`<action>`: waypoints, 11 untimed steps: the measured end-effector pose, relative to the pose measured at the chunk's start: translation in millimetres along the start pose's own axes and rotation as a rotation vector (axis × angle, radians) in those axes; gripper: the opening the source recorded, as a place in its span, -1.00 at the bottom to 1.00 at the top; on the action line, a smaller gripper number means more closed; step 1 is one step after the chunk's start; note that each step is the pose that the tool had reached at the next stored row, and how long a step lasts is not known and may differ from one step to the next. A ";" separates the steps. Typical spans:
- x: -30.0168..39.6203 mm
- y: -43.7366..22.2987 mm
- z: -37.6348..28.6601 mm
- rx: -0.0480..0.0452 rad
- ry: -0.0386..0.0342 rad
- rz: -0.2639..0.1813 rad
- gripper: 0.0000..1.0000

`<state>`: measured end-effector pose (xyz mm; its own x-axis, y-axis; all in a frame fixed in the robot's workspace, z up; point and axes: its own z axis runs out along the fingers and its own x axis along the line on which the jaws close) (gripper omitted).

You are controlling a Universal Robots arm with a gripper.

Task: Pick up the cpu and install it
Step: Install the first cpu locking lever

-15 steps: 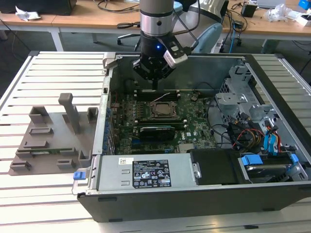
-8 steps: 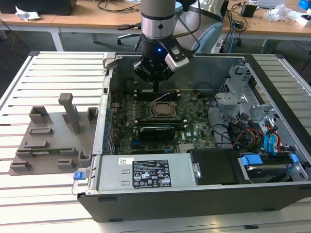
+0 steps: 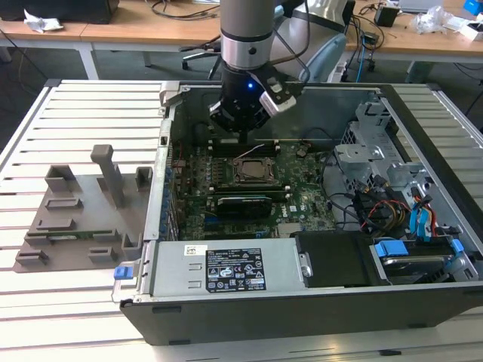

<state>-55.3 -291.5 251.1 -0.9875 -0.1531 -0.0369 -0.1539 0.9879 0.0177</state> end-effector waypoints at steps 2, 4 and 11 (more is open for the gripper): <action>0.1 0.0 2.8 -0.0006 0.0001 0.000 -0.79; 0.3 0.1 4.5 -0.0041 -0.0005 0.000 -0.79; 1.0 0.1 10.0 -0.0177 -0.0027 0.001 -0.79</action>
<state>-56.0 -291.3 241.1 -0.9875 -0.1524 -0.0395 -0.1538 0.9875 0.0354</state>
